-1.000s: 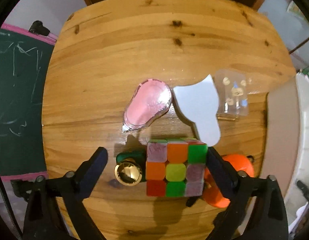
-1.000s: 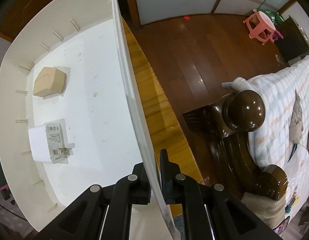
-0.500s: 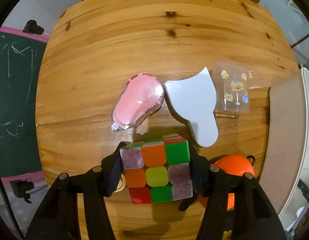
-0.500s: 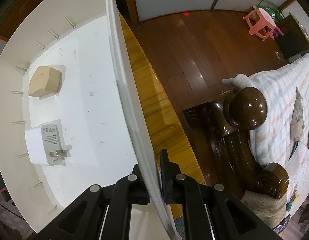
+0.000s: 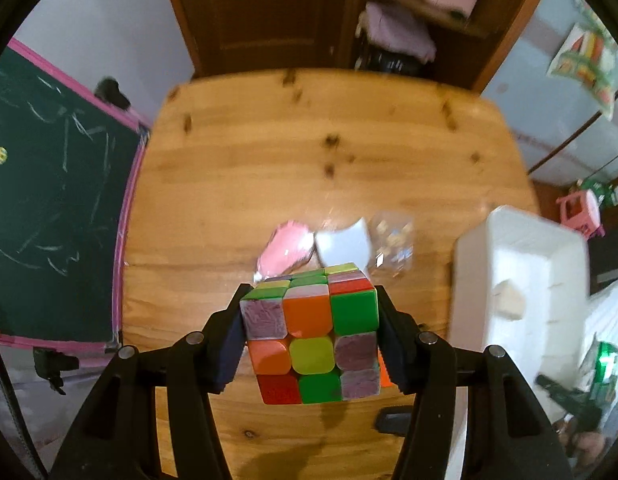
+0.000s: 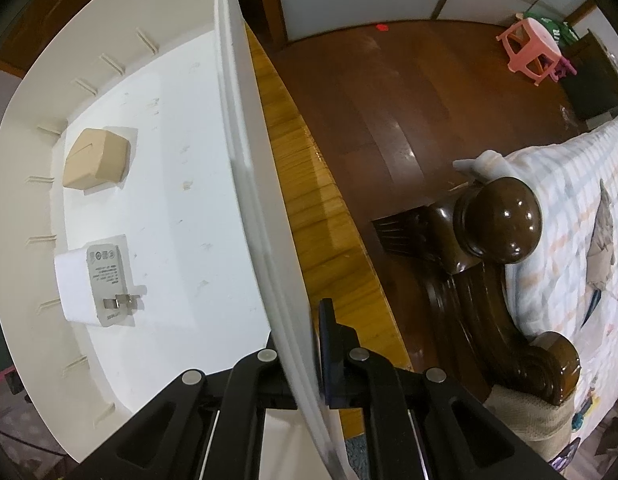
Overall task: Organize rigid objects
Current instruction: 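Grasp the Rubik's cube with the left tool and lift it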
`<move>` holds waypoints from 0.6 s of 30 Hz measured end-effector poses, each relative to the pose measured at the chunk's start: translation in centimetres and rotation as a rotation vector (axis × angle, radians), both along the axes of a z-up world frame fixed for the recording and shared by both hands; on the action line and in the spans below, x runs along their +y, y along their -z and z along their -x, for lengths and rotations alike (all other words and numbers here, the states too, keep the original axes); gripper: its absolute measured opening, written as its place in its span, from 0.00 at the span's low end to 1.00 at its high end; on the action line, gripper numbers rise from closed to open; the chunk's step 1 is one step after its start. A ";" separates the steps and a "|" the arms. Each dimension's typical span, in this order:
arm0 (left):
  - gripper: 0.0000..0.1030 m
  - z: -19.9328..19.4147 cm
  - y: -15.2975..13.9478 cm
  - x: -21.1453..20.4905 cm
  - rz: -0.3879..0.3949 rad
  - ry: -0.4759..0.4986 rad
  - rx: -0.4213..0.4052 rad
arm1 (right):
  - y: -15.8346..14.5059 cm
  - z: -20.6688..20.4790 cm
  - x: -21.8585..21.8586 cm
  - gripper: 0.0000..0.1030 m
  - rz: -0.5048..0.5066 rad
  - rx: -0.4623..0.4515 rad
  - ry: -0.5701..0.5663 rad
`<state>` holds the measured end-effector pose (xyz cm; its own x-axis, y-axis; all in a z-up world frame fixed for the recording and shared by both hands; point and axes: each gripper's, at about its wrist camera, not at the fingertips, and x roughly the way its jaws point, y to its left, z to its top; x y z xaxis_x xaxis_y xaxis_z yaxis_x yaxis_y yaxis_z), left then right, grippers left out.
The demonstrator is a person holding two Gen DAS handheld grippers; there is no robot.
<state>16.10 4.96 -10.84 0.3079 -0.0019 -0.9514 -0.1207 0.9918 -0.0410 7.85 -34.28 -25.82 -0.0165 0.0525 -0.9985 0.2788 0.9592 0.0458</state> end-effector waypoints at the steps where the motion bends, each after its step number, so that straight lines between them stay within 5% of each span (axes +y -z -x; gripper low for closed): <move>1: 0.60 0.3 -1.4 -0.2 0.008 -0.001 -0.027 | 0.0 0.0 0.0 0.05 -0.003 -0.001 -0.002; 11: 0.60 1.5 -7.6 -6.2 0.052 0.114 -0.165 | -1.4 0.1 0.0 0.04 -0.022 -0.055 -0.050; 18: 0.60 2.0 -7.1 -12.8 0.065 0.248 -0.136 | -2.8 0.7 -0.4 0.04 -0.052 -0.108 -0.078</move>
